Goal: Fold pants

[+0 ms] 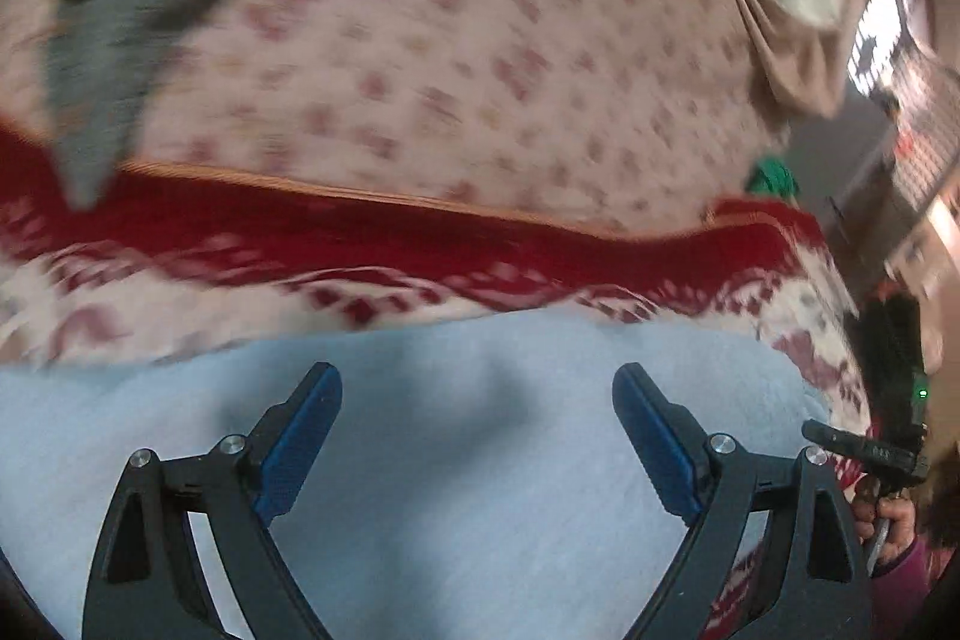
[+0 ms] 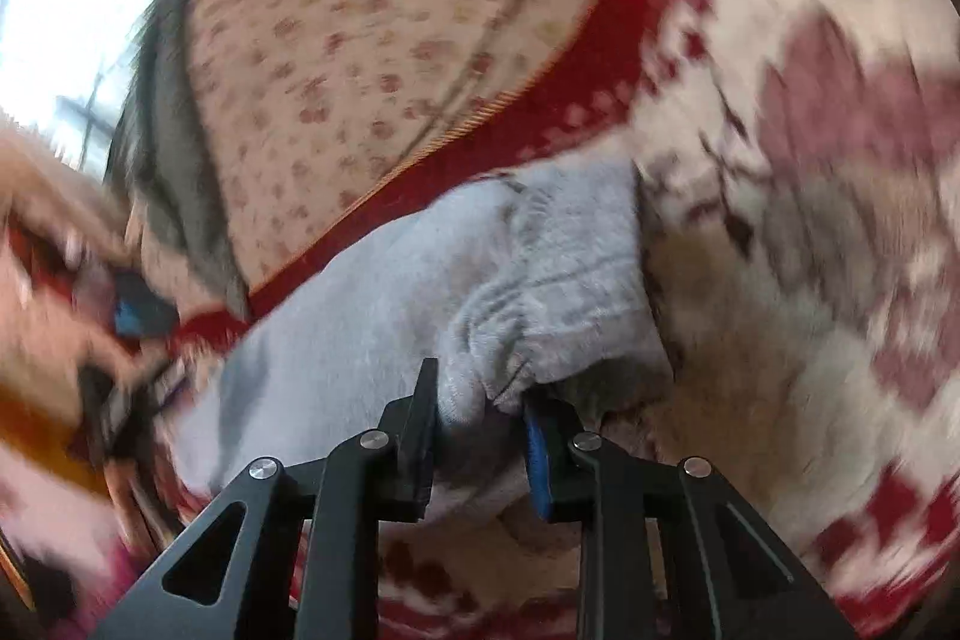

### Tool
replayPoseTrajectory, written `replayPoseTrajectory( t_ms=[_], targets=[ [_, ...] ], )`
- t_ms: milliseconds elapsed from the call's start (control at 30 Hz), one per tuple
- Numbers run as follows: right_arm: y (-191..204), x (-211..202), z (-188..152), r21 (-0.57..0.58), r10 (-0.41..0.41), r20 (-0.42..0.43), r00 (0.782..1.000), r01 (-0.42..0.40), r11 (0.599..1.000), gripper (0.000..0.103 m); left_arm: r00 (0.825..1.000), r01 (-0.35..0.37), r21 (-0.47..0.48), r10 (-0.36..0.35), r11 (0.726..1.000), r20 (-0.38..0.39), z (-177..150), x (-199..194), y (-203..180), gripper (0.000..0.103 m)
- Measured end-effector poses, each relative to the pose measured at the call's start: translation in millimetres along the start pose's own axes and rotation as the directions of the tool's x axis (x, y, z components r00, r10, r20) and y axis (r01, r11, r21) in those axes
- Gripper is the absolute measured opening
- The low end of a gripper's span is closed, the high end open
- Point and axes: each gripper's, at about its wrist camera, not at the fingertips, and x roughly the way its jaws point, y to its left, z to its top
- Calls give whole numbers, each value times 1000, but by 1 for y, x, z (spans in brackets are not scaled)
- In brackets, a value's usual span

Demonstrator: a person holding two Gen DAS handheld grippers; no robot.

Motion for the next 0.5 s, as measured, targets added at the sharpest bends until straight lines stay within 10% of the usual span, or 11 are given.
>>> replayPoseTrajectory(
  t_ms=[267,500],
  targets=[
    [-17,3,-11,-33,8,-75,997,-10,999,26,987,32,49,-24,998,-158,42,114,-44,91],
    [-25,10,-16,-29,29,-108,994,-33,999,26,939,77,88,-42,993,-343,34,155,-51,91]
  ],
)
